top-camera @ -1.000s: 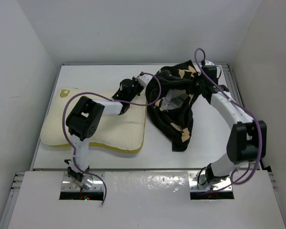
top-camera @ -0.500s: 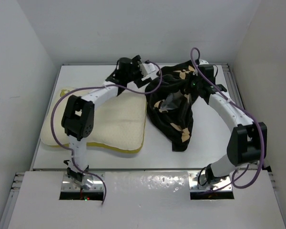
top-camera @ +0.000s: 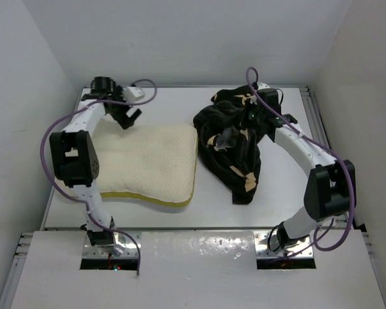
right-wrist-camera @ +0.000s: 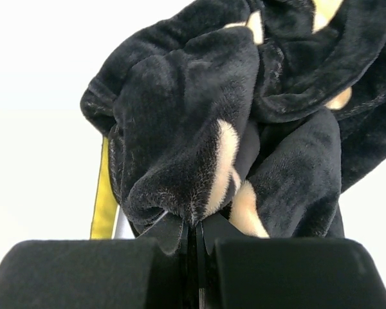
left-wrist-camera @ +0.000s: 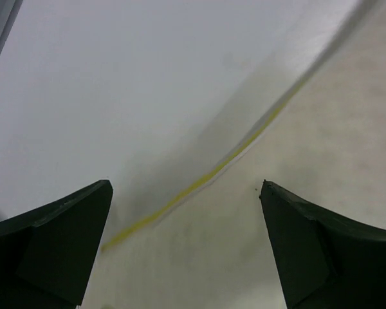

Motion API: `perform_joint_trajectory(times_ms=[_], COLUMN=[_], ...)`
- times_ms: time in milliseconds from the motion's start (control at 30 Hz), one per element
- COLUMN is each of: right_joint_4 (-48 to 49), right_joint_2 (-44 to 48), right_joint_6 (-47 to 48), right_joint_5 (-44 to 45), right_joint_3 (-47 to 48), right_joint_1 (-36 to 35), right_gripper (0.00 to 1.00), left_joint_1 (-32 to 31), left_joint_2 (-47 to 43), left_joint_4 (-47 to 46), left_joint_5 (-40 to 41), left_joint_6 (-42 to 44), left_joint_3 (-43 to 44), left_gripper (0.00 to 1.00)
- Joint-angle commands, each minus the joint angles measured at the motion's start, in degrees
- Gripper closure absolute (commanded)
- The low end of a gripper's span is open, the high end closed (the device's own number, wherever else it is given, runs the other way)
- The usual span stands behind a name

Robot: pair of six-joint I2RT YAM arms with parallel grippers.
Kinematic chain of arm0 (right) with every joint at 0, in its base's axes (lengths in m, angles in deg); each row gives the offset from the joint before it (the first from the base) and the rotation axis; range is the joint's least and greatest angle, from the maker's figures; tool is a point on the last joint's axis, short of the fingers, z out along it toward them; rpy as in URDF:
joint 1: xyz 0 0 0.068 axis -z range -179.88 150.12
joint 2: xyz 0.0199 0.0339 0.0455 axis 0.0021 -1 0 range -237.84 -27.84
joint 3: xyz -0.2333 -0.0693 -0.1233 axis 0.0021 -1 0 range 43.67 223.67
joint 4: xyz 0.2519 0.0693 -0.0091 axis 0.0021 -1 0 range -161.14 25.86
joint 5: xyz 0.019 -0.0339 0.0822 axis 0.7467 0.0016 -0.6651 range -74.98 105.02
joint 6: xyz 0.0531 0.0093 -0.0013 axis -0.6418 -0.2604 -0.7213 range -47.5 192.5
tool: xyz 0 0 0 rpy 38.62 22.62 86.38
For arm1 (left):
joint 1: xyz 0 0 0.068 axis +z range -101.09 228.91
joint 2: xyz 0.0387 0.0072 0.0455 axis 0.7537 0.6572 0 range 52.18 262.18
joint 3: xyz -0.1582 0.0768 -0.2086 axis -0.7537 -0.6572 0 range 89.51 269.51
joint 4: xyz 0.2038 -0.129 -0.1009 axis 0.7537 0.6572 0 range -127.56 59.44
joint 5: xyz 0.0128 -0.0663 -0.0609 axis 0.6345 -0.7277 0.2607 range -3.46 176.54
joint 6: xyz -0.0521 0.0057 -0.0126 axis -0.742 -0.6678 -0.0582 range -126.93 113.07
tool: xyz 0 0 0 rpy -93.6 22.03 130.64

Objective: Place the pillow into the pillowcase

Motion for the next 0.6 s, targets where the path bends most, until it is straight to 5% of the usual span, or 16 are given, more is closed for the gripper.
perform_joint_trajectory(times_ms=[0, 200, 433, 567], right_joint_4=[2.0, 2.5, 1.2, 1.4], right_joint_2=[0.9, 0.5, -0.3, -0.1], right_joint_6=[-0.6, -0.8, -1.3, -1.6], right_joint_5=[-0.2, 0.7, -0.1, 1.2], right_joint_3=[-0.3, -0.9, 0.4, 0.2], right_joint_1=[-1.2, -3.2, -3.4, -3.4], right_gripper=[1.00, 1.00, 1.00, 1.00], left_joint_1=[8.2, 23.6, 32.7, 36.5], left_joint_2=[-6.8, -15.6, -16.0, -18.1], left_joint_4=[-8.1, -12.2, -14.9, -16.4], left_joint_5=[11.8, 12.9, 16.7, 8.8], left_joint_6=[-16.6, -34.2, -28.4, -23.9], left_joint_3=[-2.3, -12.4, -23.9, -30.4], left_gripper=[0.00, 0.00, 0.00, 0.00])
